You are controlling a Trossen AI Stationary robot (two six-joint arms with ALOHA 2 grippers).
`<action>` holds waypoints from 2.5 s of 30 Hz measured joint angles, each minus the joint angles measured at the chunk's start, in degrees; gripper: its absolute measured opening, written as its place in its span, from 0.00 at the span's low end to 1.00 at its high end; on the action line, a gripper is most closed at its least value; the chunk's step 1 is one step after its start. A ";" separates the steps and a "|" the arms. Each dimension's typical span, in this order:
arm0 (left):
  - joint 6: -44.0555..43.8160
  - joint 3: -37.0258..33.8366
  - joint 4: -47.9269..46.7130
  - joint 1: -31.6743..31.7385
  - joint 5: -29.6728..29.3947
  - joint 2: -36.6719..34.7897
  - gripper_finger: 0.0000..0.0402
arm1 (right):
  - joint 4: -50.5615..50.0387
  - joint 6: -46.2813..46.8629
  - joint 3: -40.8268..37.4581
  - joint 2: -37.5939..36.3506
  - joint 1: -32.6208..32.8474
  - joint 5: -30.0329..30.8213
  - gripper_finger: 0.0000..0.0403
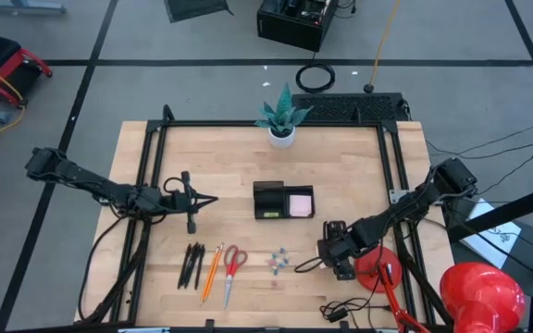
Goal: Pick and place office supplies into organizer
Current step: Put the pink sticky notes into the desk organizer
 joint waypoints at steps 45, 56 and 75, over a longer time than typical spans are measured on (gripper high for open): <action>0.31 0.00 0.08 0.00 -0.07 0.00 0.04 | -9.83 -30.63 20.74 1.75 -8.16 21.30 0.22; 0.31 0.00 -0.09 0.02 -0.07 0.00 0.04 | -13.10 -36.61 20.16 1.75 -23.51 22.11 0.22; 0.02 0.00 -1.33 0.01 -0.09 0.00 0.04 | -2.99 -36.29 13.04 1.96 -28.13 5.70 0.31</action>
